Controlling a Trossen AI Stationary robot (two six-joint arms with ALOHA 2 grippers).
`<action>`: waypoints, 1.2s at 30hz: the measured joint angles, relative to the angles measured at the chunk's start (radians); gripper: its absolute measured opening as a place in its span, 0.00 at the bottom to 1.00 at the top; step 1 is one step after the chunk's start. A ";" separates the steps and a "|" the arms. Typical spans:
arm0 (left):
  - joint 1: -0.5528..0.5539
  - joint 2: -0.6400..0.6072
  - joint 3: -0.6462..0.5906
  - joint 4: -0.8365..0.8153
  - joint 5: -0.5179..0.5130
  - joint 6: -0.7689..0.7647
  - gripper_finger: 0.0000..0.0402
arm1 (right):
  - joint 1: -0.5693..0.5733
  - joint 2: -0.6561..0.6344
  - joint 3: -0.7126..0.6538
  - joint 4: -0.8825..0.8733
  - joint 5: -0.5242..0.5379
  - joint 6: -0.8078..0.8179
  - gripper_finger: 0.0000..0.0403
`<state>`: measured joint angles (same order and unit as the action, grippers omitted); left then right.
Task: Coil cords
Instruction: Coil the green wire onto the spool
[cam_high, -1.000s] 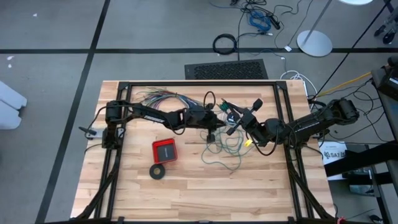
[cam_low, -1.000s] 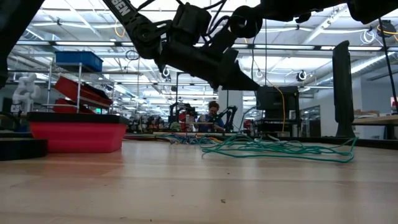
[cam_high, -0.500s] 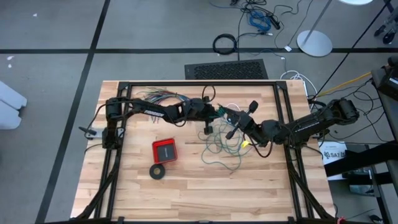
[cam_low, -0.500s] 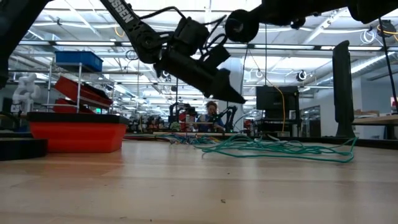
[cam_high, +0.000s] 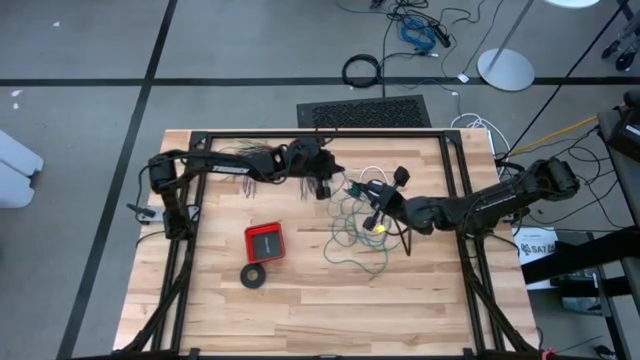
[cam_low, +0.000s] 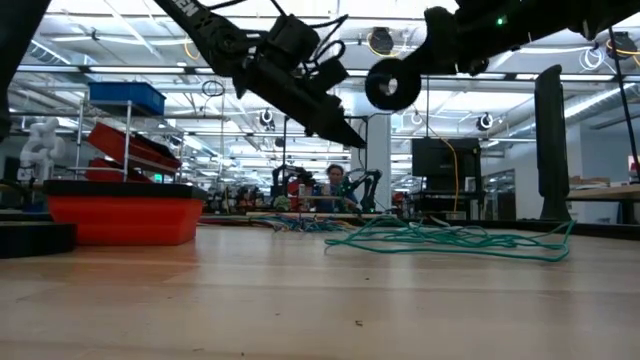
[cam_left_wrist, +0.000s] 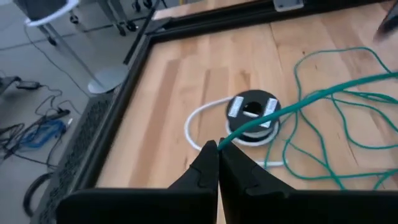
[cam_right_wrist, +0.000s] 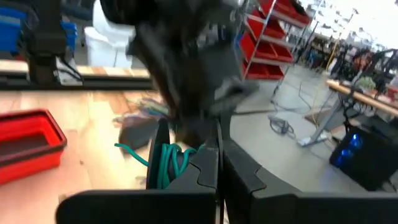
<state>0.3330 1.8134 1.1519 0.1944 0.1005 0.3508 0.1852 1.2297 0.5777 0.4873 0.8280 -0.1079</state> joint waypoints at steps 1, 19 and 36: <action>0.005 -0.014 0.000 -0.022 0.000 0.000 0.00 | -0.004 0.000 0.000 -0.021 0.000 0.015 0.00; -0.052 -0.109 0.001 -0.117 0.001 -0.038 0.00 | -0.113 0.061 0.000 -0.230 -0.076 0.152 0.00; -0.072 -0.109 0.013 -0.116 -0.106 -0.142 0.00 | -0.140 0.107 0.000 -0.097 -0.130 0.088 0.00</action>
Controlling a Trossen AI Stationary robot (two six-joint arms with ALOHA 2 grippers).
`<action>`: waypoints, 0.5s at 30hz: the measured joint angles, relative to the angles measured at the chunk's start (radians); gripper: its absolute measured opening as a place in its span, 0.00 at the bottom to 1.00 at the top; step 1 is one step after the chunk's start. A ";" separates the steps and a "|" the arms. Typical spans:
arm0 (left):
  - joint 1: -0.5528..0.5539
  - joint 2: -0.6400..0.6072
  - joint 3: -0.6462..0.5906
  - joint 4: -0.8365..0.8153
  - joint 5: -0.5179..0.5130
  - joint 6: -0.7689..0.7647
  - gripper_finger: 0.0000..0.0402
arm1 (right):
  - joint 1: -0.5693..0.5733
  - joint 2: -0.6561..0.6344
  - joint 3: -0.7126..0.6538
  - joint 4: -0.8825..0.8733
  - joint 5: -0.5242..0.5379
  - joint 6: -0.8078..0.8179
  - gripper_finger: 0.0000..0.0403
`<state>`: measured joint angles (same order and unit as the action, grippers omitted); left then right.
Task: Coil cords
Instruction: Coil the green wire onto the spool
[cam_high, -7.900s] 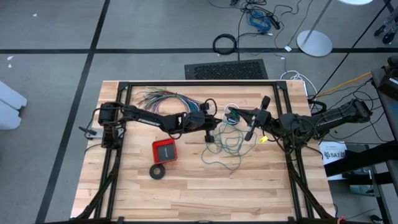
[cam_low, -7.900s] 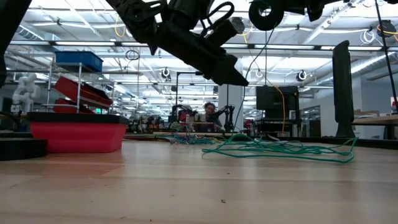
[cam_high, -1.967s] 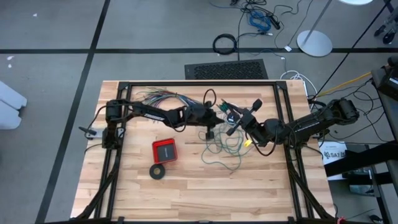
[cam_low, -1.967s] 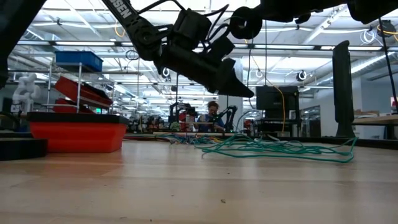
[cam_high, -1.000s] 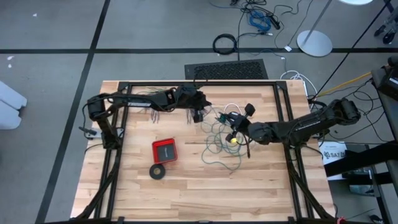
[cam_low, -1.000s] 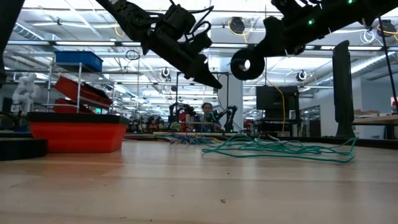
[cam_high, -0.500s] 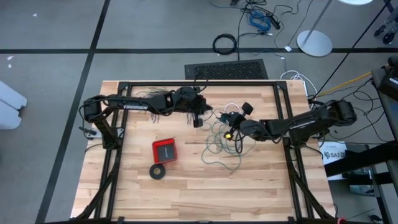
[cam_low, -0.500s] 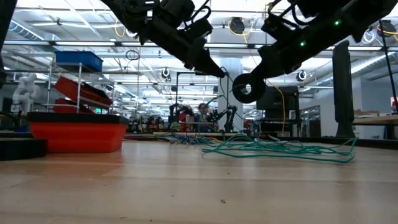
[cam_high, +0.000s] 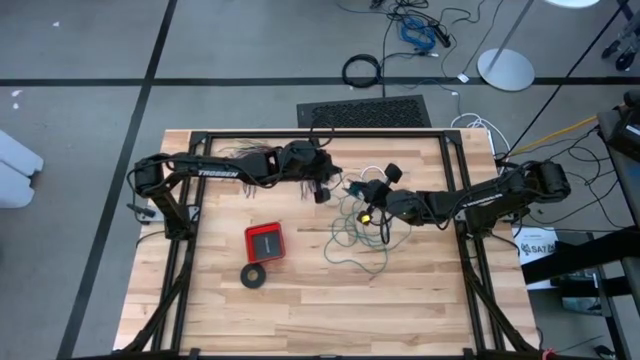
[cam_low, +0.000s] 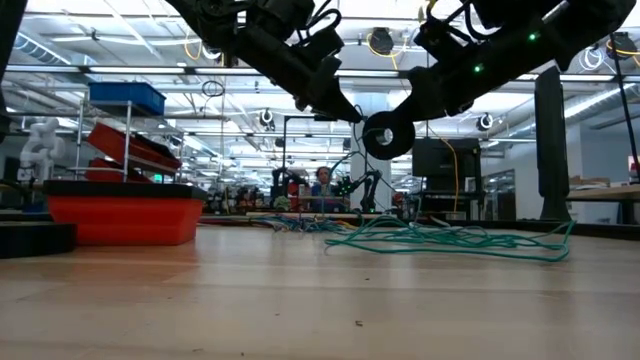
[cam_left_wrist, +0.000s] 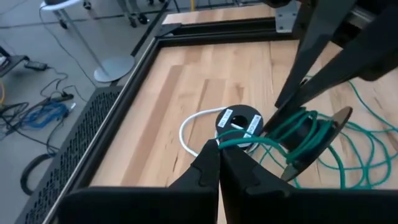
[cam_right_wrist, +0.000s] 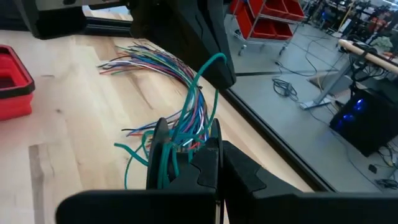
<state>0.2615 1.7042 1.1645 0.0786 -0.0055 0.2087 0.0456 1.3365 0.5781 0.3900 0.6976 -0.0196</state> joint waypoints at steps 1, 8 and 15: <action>0.000 0.000 0.000 0.003 0.000 -0.012 0.00 | 0.000 0.000 0.000 0.000 0.001 0.000 0.00; -0.002 0.000 0.006 0.017 -0.014 -0.047 0.00 | -0.005 0.018 0.025 -0.008 0.041 -0.017 0.00; -0.005 0.001 0.027 0.010 -0.030 -0.071 0.00 | 0.005 0.170 0.139 -0.018 0.203 -0.093 0.00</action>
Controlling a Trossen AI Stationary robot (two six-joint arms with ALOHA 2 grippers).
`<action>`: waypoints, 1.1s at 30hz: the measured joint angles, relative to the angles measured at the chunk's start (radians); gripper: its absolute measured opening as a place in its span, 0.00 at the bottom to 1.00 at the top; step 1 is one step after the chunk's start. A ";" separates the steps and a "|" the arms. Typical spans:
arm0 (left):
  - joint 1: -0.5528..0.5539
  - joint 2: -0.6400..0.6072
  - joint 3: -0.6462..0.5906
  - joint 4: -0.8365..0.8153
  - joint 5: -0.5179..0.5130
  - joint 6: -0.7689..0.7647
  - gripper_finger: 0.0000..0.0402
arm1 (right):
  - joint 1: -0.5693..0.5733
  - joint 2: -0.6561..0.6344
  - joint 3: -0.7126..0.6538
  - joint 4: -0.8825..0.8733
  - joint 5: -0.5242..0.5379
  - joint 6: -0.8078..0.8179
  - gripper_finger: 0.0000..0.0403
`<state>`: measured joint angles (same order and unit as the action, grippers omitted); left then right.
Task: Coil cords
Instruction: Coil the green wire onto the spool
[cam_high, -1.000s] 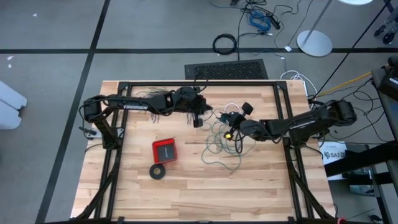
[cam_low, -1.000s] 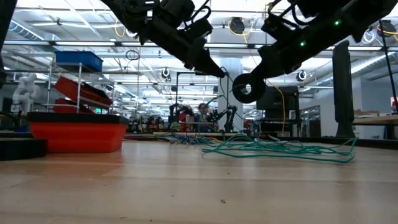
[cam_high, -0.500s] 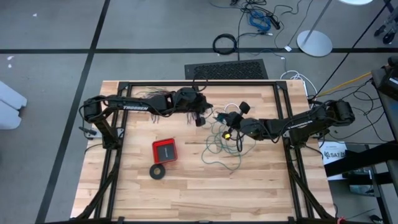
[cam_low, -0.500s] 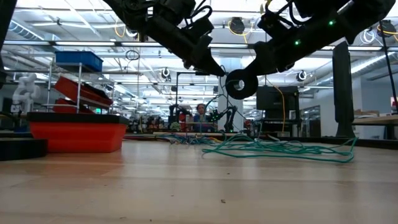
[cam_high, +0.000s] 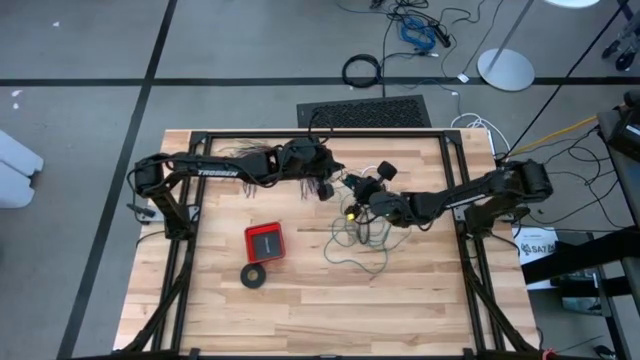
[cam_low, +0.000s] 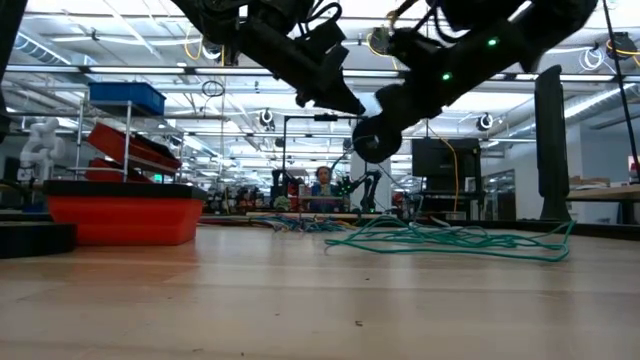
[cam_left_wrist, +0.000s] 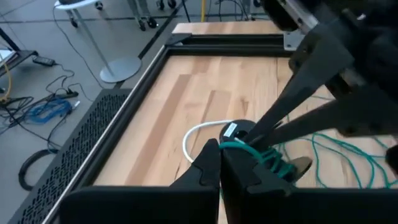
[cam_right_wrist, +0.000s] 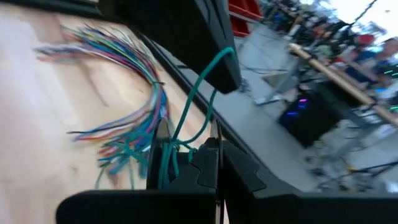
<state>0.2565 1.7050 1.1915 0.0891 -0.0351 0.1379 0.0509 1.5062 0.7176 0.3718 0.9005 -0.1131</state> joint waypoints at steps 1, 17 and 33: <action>0.000 0.000 0.000 -0.008 -0.008 0.001 0.00 | 0.005 0.021 0.017 -0.004 0.021 -0.014 0.00; -0.025 0.000 0.005 -0.116 -0.019 0.027 0.00 | 0.024 0.059 0.139 -0.247 0.216 -0.024 0.00; -0.126 0.000 0.043 -0.092 0.001 -0.002 0.00 | 0.014 0.059 0.139 -0.137 0.272 -0.076 0.00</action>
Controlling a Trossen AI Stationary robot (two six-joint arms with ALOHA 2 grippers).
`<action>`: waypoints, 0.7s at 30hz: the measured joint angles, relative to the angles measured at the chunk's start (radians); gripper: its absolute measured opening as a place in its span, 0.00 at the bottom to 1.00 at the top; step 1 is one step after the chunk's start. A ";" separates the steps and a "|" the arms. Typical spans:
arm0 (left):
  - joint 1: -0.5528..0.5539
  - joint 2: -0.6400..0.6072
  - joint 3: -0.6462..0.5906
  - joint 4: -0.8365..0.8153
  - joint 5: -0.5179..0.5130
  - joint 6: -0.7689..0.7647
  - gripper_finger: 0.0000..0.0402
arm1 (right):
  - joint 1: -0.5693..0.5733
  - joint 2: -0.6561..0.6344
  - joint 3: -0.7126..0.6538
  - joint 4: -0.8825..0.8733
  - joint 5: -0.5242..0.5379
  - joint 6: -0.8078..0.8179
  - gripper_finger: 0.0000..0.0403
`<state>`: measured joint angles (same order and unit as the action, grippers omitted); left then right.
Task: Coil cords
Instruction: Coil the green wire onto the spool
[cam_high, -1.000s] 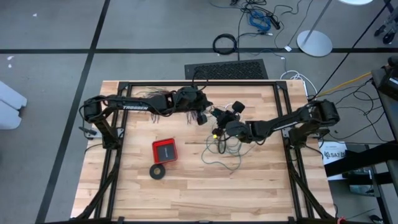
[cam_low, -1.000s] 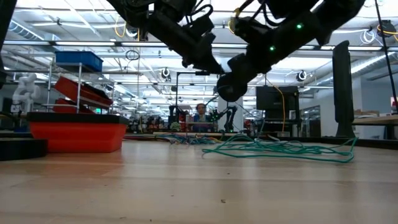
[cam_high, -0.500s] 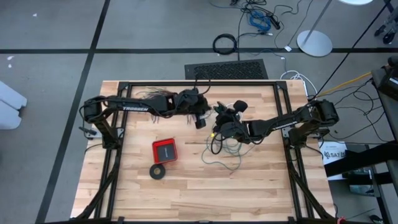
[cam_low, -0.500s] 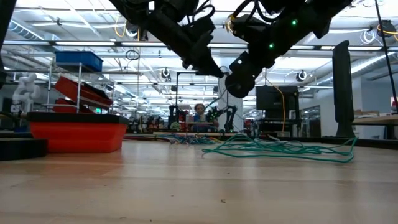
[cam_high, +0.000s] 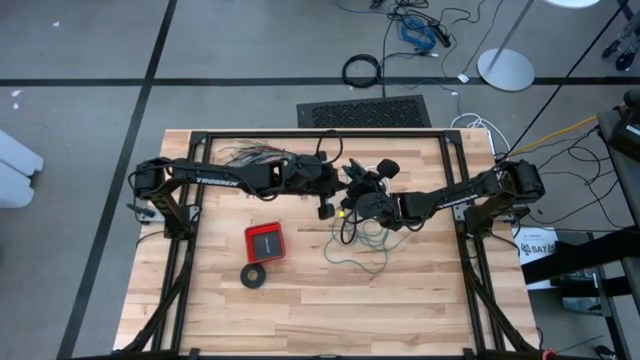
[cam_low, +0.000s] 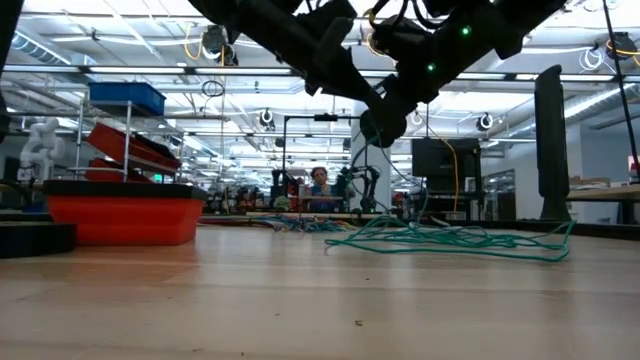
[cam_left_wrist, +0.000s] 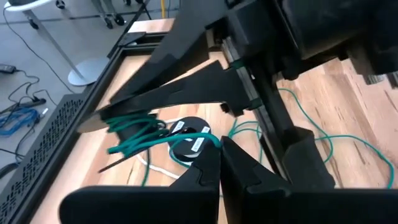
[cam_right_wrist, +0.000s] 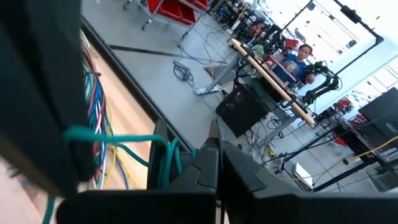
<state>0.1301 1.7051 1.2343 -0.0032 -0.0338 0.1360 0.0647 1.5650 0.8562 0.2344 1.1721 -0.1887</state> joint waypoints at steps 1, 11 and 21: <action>-0.002 0.003 0.000 0.004 -0.001 0.000 0.00 | 0.000 0.000 0.000 0.015 0.000 -0.012 0.00; -0.015 0.027 0.001 0.054 -0.034 -0.006 0.00 | 0.010 0.000 0.000 0.099 -0.023 -0.034 0.00; -0.027 0.028 0.000 0.088 -0.076 0.000 0.00 | 0.016 -0.005 0.000 0.137 -0.018 -0.071 0.00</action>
<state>0.1036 1.7332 1.2341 0.0843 -0.1099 0.1358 0.0807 1.5597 0.8558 0.3717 1.1545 -0.2600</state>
